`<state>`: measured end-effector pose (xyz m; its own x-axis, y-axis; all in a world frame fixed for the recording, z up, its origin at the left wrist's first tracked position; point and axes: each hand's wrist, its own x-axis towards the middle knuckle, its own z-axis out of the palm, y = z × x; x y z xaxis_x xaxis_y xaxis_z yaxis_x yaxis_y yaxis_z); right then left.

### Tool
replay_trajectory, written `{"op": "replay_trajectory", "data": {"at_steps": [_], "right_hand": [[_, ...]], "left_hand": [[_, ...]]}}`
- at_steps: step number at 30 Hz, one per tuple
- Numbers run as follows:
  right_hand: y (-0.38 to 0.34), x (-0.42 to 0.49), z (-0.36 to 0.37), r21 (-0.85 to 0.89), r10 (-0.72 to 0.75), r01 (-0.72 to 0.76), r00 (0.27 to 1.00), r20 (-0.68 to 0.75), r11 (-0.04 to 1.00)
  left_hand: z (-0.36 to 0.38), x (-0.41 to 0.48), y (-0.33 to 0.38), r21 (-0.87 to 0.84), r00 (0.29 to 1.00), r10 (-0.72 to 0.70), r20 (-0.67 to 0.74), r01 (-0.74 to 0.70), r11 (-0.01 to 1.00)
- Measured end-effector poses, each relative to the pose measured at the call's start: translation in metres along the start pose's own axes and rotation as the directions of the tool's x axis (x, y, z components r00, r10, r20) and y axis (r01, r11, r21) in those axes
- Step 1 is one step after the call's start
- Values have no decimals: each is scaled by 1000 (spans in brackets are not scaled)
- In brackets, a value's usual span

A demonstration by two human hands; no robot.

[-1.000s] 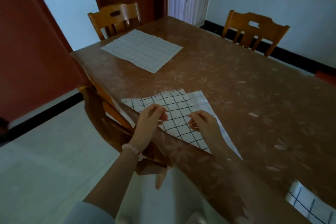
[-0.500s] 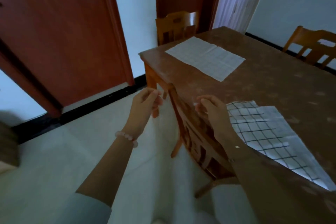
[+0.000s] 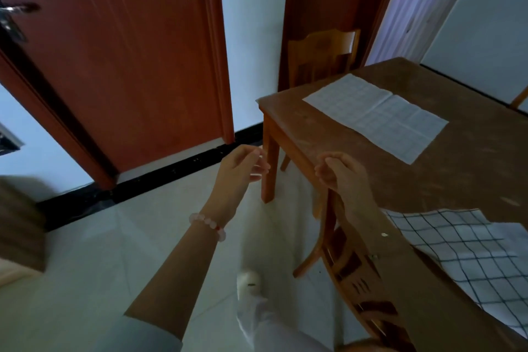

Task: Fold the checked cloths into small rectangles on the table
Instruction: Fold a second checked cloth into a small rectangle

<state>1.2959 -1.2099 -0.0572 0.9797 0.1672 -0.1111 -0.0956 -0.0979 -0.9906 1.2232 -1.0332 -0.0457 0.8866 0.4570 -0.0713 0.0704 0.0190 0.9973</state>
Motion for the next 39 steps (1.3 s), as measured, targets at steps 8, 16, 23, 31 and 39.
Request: {"op": "replay_trajectory", "data": {"at_steps": [8,16,23,31,39], "right_hand": [[-19,126,63,59,17,-11,994,-108,998],[-25,219,102,91,132,-114,968,-216,989],[-23,276,124,164,192,-138,902,-386,977],[-21,311,123,298,295,-127,717,-631,946],[-13,327,90,296,316,-131,567,-761,946]], "left_hand": [[-26,152,1,60,993,-55,108,49,997],[-39,270,7,50,975,-66,212,57,997],[-27,372,5,38,899,-78,431,68,997],[25,467,13,137,745,-143,651,71,988],[95,495,-3,179,622,-175,763,57,982]]}}
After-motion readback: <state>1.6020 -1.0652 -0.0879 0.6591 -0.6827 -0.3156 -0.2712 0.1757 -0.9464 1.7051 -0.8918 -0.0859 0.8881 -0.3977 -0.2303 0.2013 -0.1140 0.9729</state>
